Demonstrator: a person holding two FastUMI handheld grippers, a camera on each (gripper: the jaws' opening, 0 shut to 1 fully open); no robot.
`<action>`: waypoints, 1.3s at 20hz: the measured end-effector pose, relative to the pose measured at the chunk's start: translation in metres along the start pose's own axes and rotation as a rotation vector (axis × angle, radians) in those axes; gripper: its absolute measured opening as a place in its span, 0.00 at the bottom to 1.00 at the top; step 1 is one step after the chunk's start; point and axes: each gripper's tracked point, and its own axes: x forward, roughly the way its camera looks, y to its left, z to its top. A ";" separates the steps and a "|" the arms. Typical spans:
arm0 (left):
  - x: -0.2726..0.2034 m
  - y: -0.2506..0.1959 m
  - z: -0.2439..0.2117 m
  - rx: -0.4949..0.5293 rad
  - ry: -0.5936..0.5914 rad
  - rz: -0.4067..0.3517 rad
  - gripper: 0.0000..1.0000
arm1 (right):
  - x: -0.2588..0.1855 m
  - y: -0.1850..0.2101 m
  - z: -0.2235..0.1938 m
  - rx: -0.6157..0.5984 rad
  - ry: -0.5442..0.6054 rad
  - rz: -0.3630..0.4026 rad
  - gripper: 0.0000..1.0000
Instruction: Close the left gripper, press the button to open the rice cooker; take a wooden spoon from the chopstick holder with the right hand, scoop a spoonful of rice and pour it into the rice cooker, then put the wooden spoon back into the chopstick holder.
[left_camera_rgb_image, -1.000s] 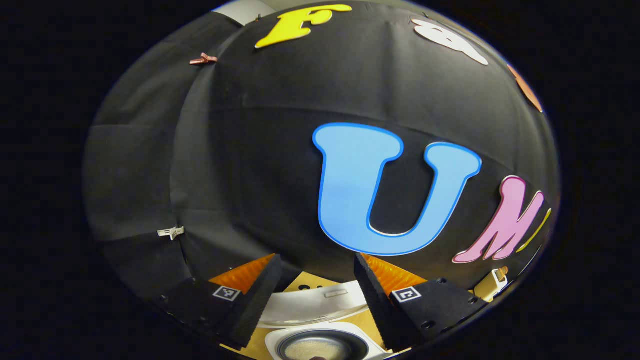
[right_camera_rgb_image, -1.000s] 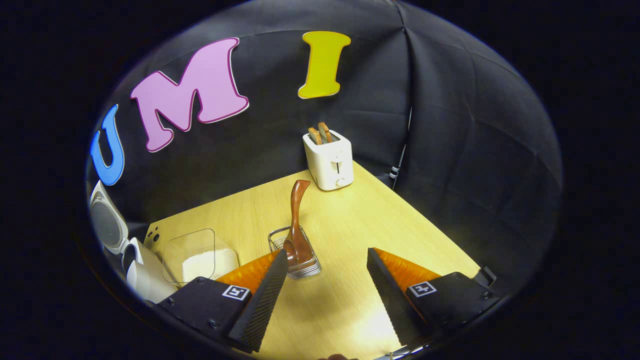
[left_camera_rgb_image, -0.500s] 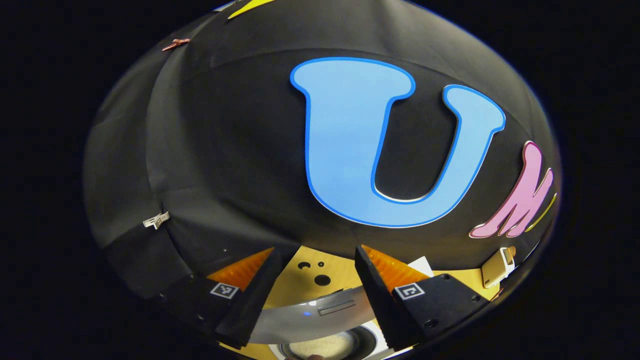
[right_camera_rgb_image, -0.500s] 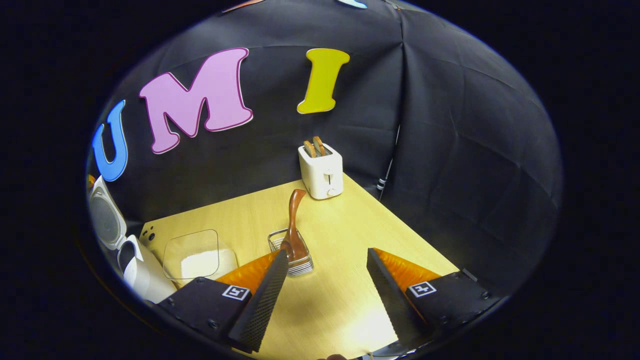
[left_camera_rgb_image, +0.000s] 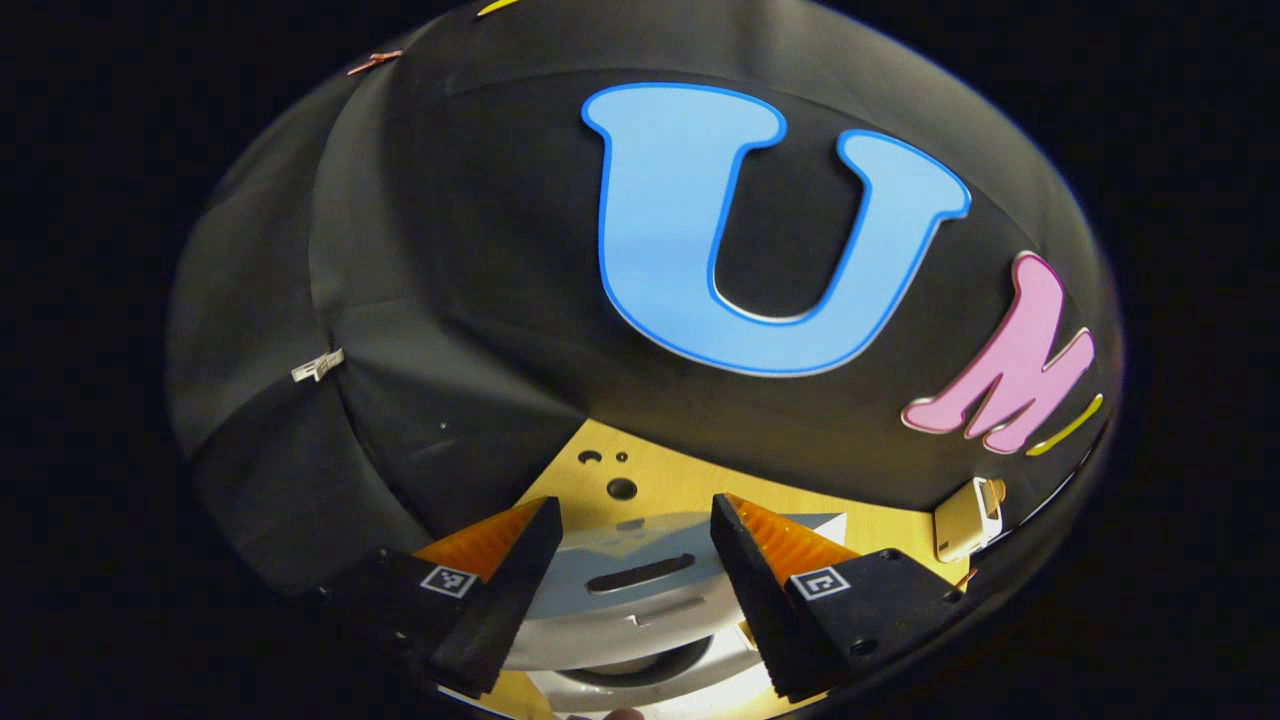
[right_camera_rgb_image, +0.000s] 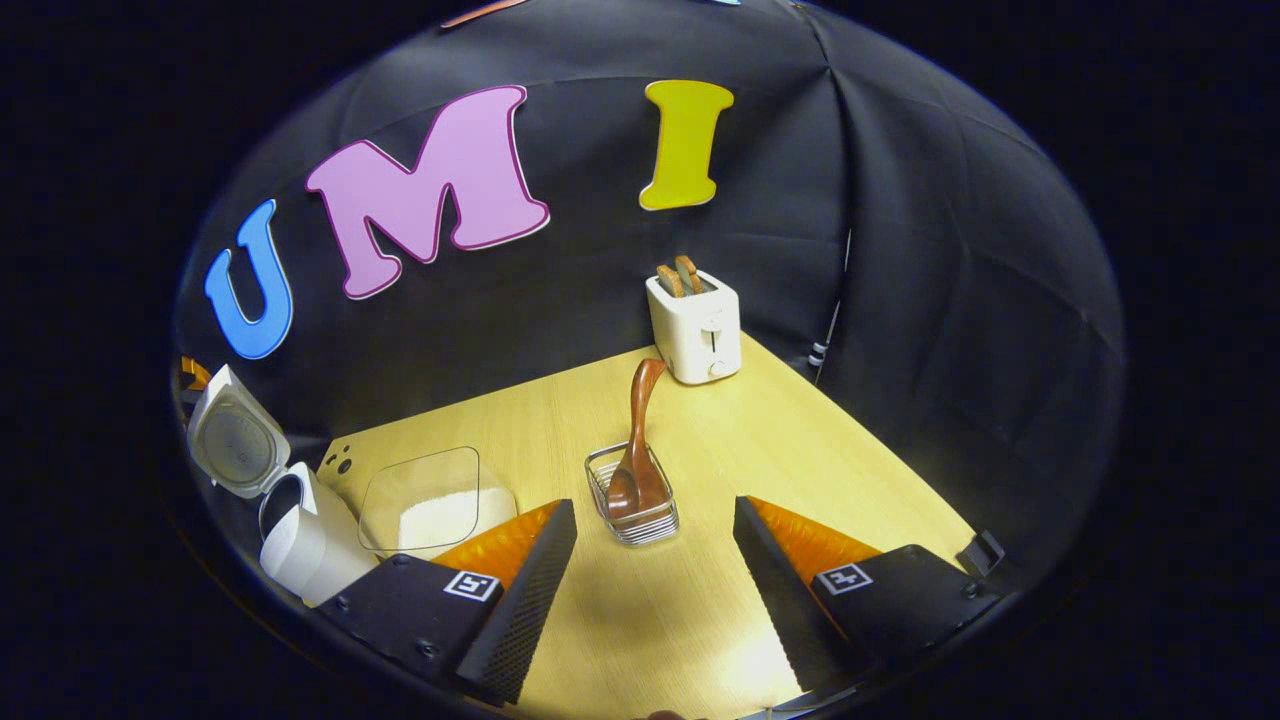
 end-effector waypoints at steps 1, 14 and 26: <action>-0.005 -0.004 -0.015 0.003 0.017 0.007 0.98 | 0.004 -0.001 -0.004 0.010 0.016 0.014 0.99; -0.008 -0.022 -0.140 0.037 -0.002 0.138 0.99 | 0.019 -0.003 -0.046 -0.062 0.151 0.168 0.99; 0.026 -0.019 -0.192 0.104 -0.023 0.223 1.00 | 0.002 0.001 -0.098 -0.173 0.232 0.269 0.98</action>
